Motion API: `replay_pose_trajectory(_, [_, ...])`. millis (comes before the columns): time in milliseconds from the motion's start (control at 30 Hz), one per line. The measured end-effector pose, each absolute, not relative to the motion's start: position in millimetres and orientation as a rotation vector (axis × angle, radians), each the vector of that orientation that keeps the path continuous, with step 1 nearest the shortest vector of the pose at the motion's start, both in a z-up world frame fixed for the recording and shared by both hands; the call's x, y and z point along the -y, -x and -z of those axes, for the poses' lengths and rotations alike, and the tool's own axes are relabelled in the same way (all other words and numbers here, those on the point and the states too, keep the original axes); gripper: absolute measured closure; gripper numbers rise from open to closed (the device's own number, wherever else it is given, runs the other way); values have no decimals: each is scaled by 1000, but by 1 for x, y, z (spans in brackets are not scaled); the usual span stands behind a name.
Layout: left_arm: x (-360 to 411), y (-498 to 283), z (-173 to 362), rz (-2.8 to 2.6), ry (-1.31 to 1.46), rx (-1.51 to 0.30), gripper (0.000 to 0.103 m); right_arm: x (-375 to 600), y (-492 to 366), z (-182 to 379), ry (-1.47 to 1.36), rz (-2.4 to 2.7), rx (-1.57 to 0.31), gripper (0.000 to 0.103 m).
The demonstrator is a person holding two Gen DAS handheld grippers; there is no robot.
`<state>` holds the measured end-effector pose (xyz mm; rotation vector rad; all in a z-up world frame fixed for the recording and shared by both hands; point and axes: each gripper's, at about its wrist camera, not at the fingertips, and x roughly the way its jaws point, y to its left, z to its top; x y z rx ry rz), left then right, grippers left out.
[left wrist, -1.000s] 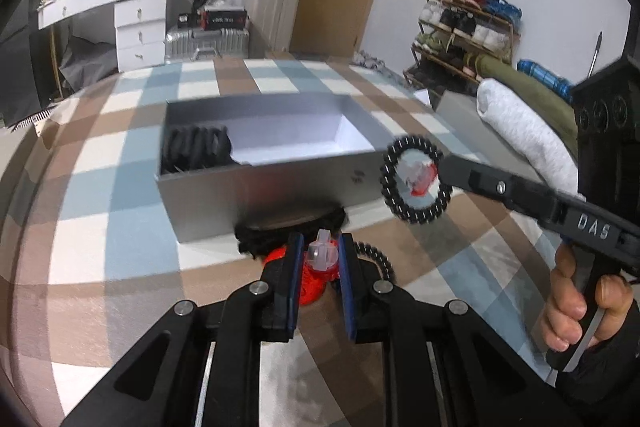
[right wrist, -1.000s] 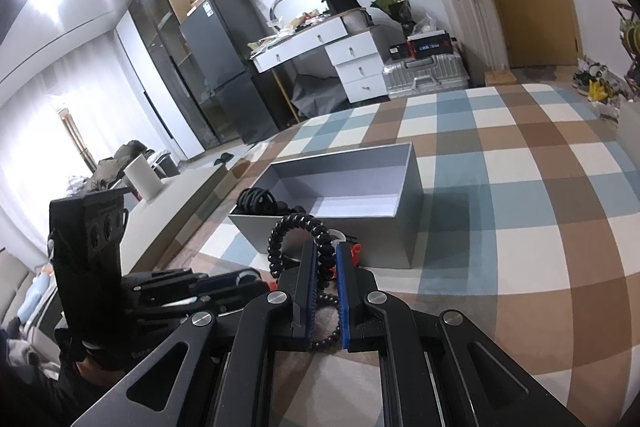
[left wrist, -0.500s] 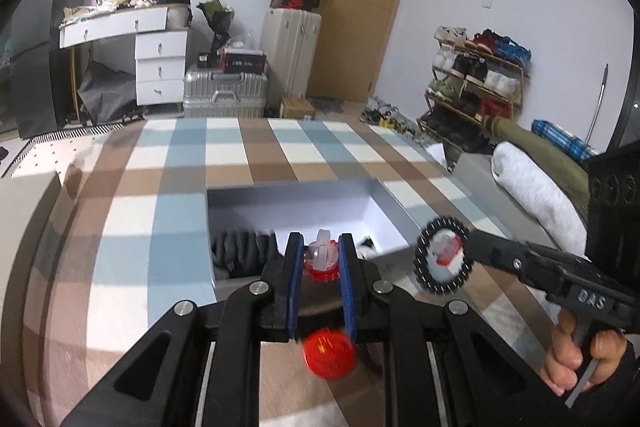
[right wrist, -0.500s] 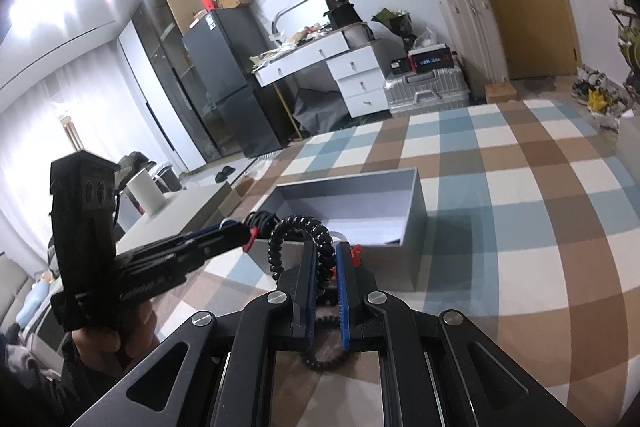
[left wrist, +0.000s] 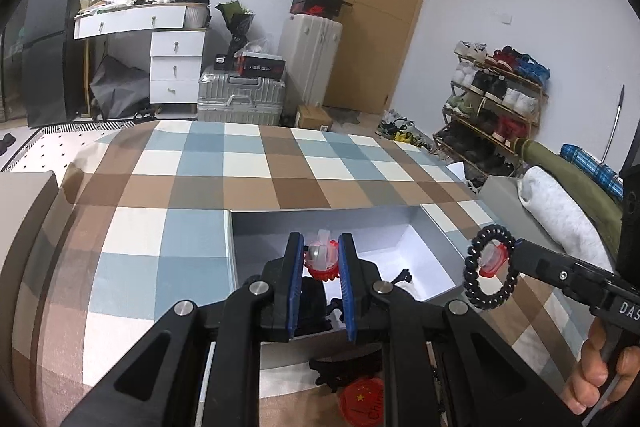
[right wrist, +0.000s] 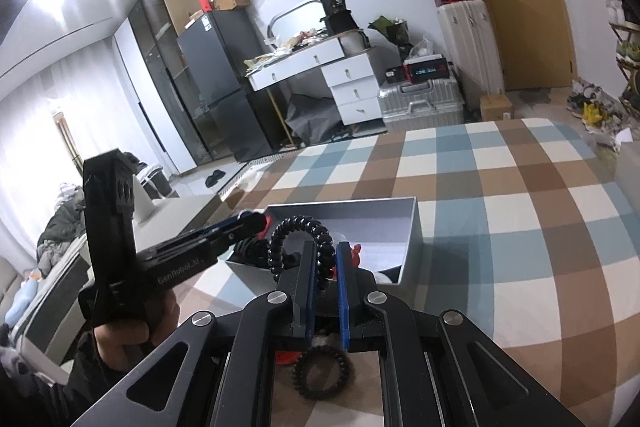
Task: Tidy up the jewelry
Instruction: 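Carry both items into the grey box and open both tools to release them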
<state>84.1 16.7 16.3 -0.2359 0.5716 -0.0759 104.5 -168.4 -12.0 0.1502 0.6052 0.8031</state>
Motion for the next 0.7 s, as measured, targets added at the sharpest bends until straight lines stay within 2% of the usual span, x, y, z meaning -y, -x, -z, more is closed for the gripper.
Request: replay_pose_trajectory(700, [-1,-88,-12,42,146,-578,91,142,-138,22,-114,-712,-644,95])
